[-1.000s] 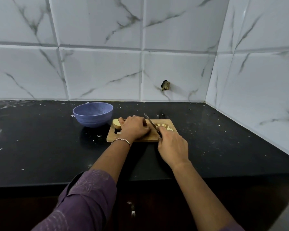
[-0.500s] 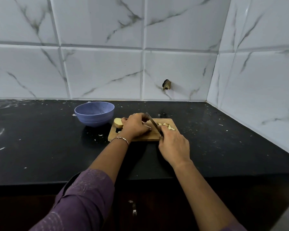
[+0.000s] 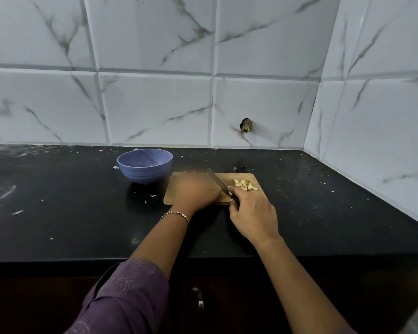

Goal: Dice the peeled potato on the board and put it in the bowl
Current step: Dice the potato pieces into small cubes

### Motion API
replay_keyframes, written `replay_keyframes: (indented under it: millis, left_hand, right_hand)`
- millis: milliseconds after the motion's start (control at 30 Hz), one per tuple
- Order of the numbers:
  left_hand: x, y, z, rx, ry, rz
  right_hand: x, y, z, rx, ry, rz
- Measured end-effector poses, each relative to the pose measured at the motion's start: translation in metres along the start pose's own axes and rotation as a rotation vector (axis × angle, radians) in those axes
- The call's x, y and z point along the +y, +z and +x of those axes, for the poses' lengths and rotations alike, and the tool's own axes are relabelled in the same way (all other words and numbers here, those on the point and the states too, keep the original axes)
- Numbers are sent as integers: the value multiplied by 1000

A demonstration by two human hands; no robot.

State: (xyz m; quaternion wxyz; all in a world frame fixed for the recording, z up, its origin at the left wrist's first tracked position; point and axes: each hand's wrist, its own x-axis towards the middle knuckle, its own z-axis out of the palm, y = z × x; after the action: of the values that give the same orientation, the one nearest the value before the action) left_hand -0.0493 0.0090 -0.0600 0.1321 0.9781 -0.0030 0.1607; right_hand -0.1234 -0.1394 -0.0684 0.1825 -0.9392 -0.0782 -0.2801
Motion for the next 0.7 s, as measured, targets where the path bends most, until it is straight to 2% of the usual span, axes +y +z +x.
replay_keyframes:
  millis: [700]
  left_hand:
    - [0,15,3,66,-13,3]
  right_hand:
    - [-9,7,1,-15,-122,-147]
